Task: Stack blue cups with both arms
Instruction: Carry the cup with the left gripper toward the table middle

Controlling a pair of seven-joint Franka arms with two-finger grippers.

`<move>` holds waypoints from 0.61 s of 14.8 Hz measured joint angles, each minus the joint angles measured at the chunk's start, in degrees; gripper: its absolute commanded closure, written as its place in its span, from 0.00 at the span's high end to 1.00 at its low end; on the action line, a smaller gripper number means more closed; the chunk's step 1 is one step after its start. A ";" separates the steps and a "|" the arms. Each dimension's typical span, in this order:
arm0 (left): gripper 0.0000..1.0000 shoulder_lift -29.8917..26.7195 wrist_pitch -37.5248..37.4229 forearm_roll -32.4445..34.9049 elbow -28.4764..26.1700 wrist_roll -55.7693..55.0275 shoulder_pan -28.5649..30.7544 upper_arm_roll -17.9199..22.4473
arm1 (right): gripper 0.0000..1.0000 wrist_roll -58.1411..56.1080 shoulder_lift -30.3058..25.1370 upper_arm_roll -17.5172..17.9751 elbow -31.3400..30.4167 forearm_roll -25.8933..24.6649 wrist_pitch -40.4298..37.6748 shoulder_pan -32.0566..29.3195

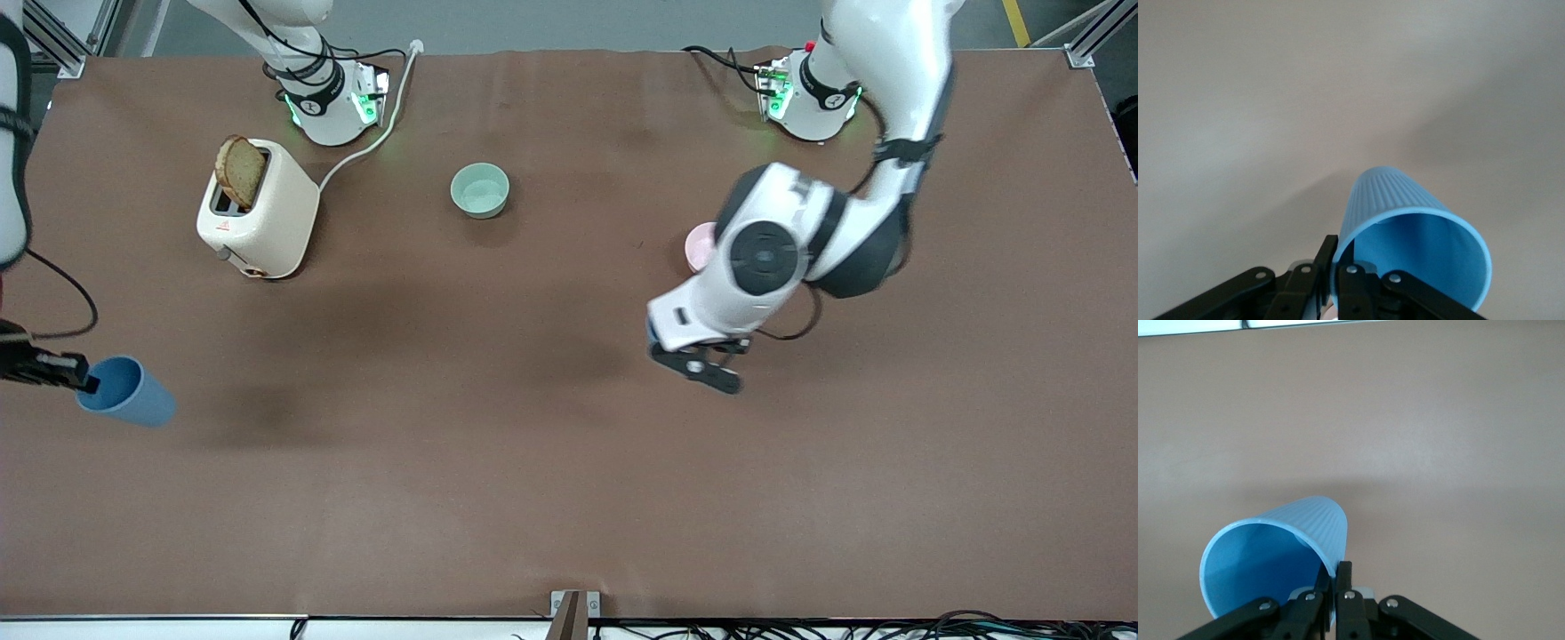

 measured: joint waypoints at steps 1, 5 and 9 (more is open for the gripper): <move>0.01 1.79 1.34 0.00 0.85 0.00 -1.88 -0.01 | 0.02 1.48 -2.86 0.03 -0.01 -0.78 -2.90 0.88; 0.01 7.69 6.27 0.00 3.97 0.15 -7.00 -0.05 | 0.01 6.89 -12.64 0.31 -0.37 -1.63 -13.93 3.42; 0.01 10.59 7.51 0.00 4.62 0.60 -10.79 -0.08 | 0.01 8.51 -18.42 0.61 -1.87 -1.65 -20.75 5.27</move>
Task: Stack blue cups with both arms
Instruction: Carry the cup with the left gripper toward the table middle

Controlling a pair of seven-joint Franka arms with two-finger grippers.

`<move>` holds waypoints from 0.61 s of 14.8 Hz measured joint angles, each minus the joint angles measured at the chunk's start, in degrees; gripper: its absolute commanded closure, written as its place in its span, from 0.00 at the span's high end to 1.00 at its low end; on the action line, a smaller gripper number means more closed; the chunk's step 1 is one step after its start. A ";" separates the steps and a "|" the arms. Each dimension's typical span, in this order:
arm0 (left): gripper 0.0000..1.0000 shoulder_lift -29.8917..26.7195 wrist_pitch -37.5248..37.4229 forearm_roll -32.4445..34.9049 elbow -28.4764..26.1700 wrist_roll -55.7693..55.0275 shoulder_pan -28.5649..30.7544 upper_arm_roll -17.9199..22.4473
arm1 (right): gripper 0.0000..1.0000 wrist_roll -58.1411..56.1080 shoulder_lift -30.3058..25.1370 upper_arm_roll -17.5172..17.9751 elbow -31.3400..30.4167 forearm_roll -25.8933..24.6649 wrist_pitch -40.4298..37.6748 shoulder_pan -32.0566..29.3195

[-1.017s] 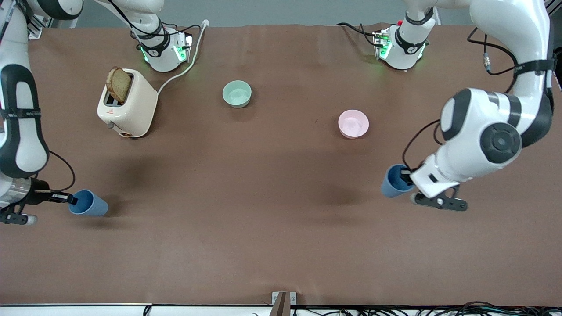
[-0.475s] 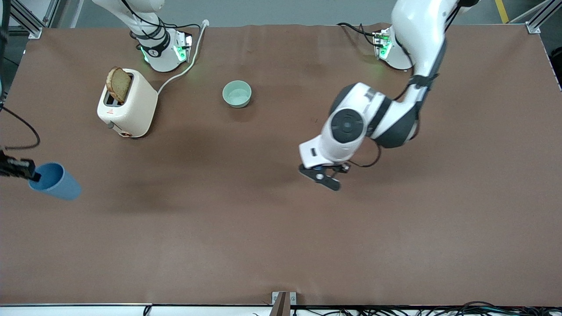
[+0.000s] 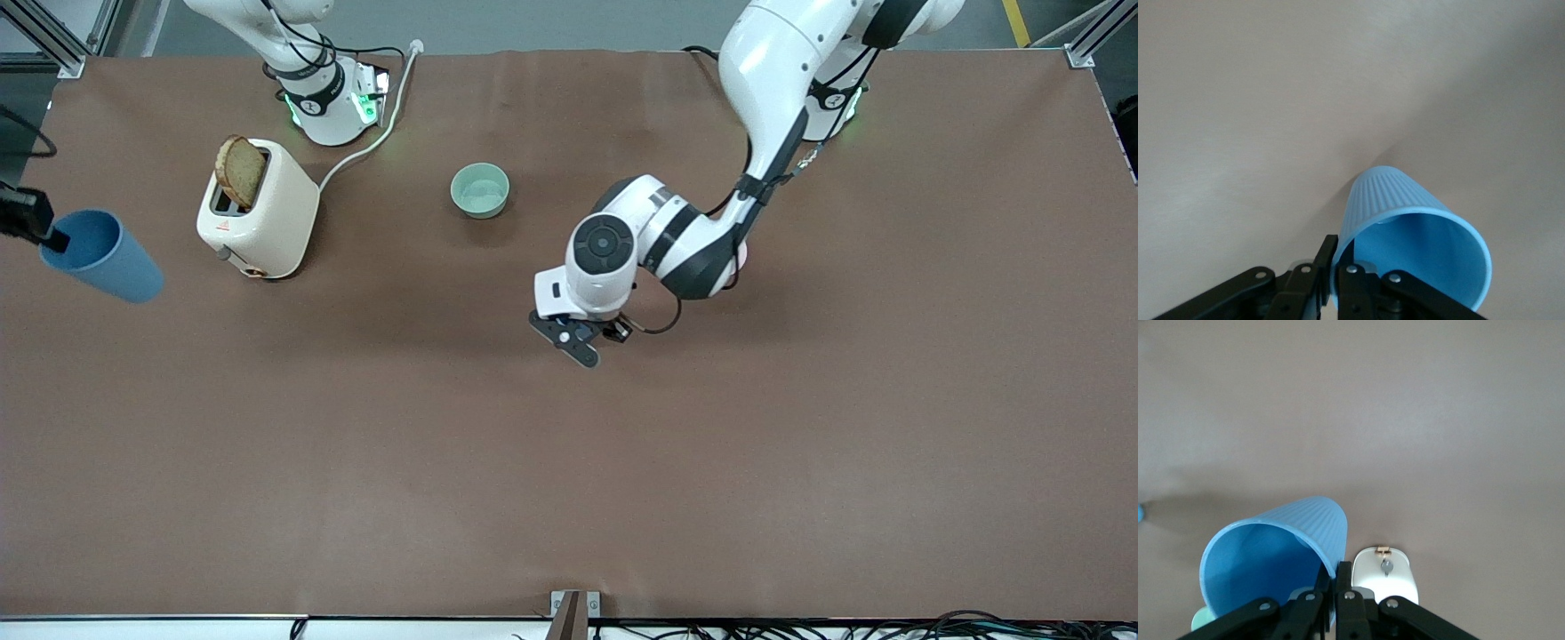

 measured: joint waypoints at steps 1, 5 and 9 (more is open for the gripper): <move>0.01 0.45 0.17 0.00 0.05 0.00 -0.78 0.00 | 0.01 0.62 -1.01 0.04 -0.83 0.00 -0.43 0.65; 0.12 1.52 2.74 0.00 0.14 0.00 -1.84 0.02 | 0.01 3.77 -2.11 0.12 -2.60 -0.01 -0.41 2.45; 0.98 2.44 3.88 0.00 0.20 0.00 -1.84 0.02 | 0.00 4.20 -2.11 0.07 -2.86 -0.01 -0.17 2.61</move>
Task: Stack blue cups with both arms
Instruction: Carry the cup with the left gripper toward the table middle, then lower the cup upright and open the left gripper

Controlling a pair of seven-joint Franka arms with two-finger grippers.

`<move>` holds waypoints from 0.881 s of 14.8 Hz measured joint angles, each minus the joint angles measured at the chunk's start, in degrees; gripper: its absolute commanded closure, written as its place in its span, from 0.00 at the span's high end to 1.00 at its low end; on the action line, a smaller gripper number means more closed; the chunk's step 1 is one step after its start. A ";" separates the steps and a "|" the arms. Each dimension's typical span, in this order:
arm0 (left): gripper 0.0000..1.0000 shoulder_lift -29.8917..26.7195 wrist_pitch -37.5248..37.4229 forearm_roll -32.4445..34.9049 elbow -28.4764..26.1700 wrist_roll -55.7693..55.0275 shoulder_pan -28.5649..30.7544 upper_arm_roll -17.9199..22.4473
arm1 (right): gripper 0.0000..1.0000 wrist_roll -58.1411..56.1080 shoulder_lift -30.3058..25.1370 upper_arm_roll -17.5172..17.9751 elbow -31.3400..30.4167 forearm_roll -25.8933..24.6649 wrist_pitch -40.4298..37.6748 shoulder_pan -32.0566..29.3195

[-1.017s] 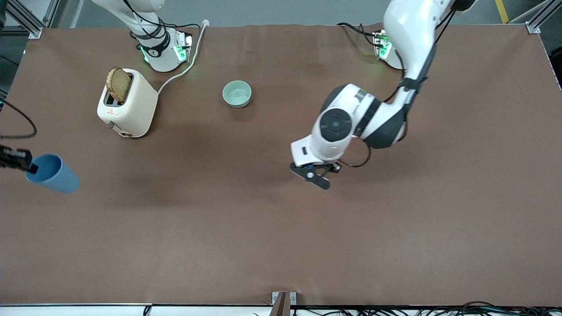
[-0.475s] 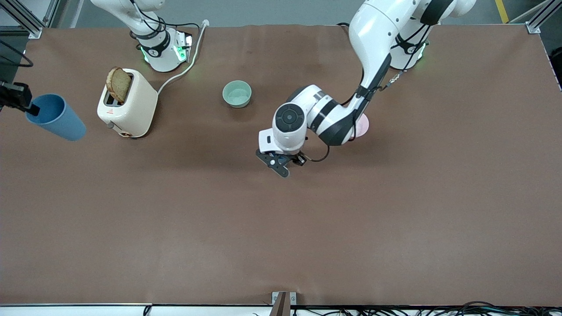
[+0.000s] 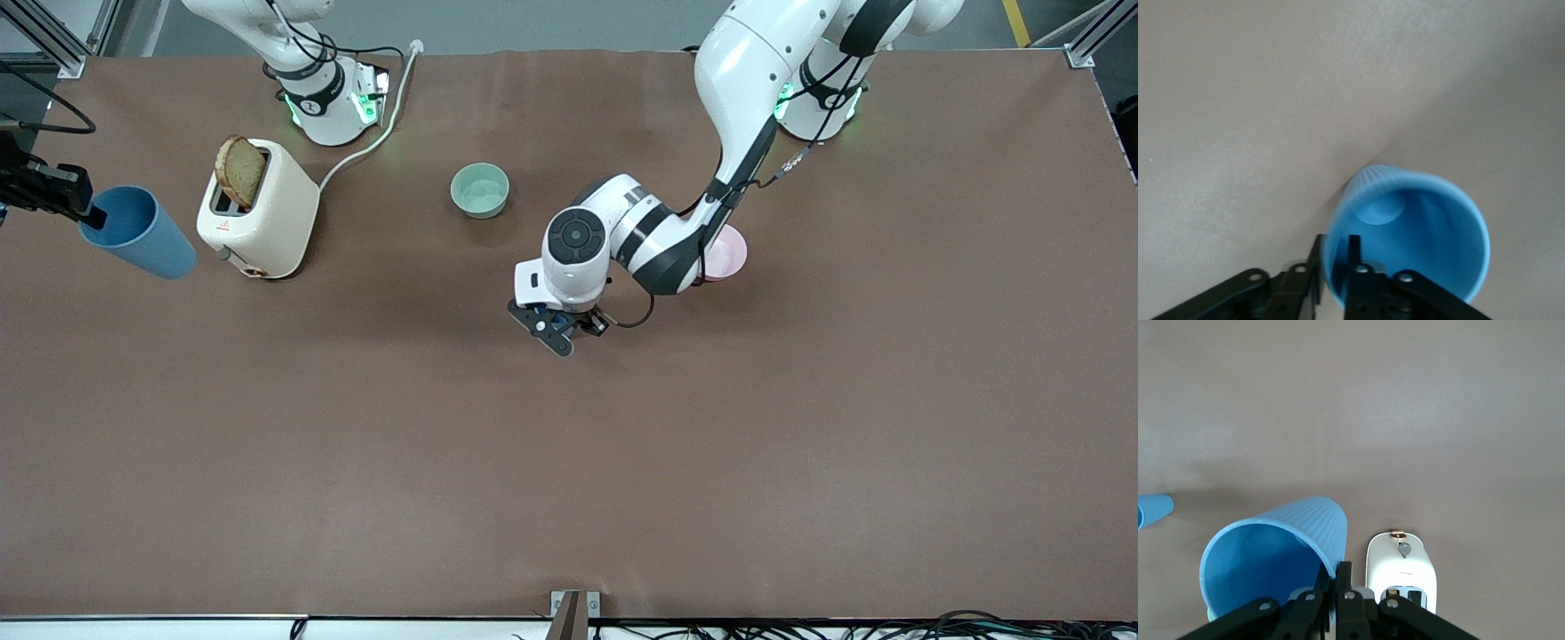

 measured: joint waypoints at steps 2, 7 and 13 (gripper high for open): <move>1.00 -0.03 0.25 0.00 0.38 0.02 0.03 0.01 | 0.00 0.01 0.00 -0.01 0.02 0.00 0.06 0.00; 1.00 -4.82 -2.43 -0.38 2.79 -0.20 1.21 0.25 | 0.00 0.19 0.03 -0.01 0.03 0.00 -1.36 0.00; 1.00 -17.11 -20.24 -1.94 3.50 -3.14 3.46 6.59 | 0.00 2.09 1.66 0.20 -0.25 2.25 0.36 6.06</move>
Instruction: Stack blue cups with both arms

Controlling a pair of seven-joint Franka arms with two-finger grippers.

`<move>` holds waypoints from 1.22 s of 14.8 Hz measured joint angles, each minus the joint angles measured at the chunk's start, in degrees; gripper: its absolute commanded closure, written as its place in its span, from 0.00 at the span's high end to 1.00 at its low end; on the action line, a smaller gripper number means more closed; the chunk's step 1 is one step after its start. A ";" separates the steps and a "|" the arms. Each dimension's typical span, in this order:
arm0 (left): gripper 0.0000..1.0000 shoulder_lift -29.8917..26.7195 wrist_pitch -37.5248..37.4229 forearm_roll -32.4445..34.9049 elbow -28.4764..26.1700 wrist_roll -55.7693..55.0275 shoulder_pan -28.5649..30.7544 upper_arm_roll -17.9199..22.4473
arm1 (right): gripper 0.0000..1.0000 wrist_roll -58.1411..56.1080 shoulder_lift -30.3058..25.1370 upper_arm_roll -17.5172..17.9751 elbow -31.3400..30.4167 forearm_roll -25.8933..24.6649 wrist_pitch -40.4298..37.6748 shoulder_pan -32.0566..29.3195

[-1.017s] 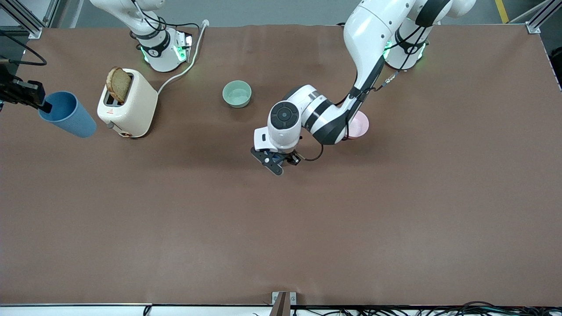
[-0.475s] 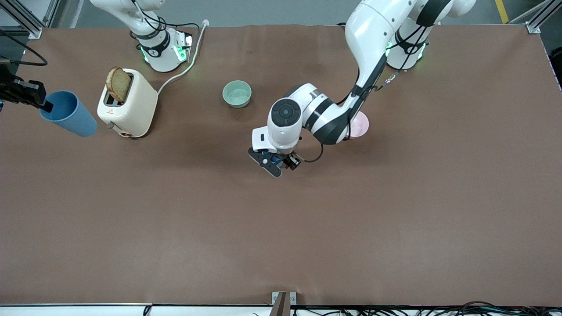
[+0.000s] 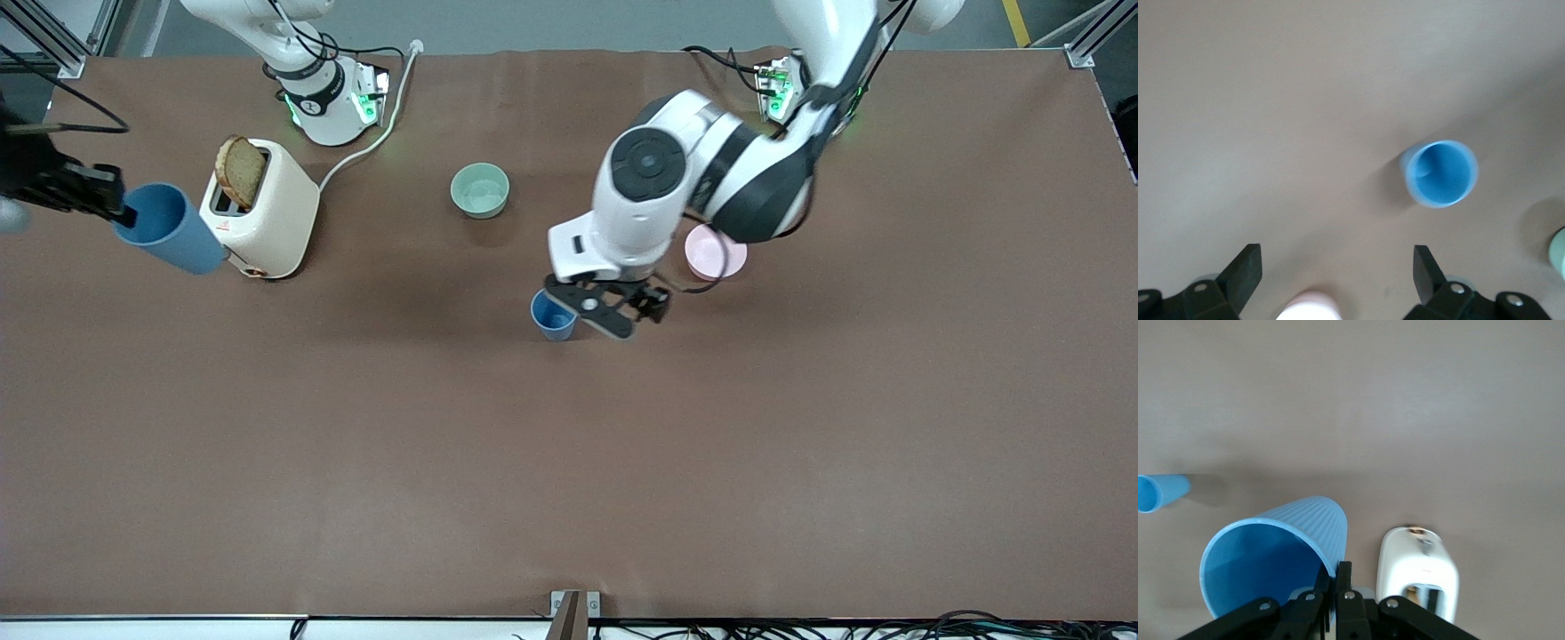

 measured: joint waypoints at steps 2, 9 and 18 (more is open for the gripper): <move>1.00 -2.13 -1.74 0.04 -0.02 -0.37 0.24 5.58 | 0.01 5.06 2.22 0.14 -0.16 1.39 3.40 4.09; 1.00 -5.01 -2.14 4.83 -0.04 -0.65 6.48 13.53 | 0.01 23.93 11.31 0.46 -0.77 5.98 17.04 21.92; 1.00 -8.76 -4.60 -1.30 -0.21 1.33 16.72 13.60 | 0.01 30.56 21.13 0.36 -4.31 8.13 31.52 32.94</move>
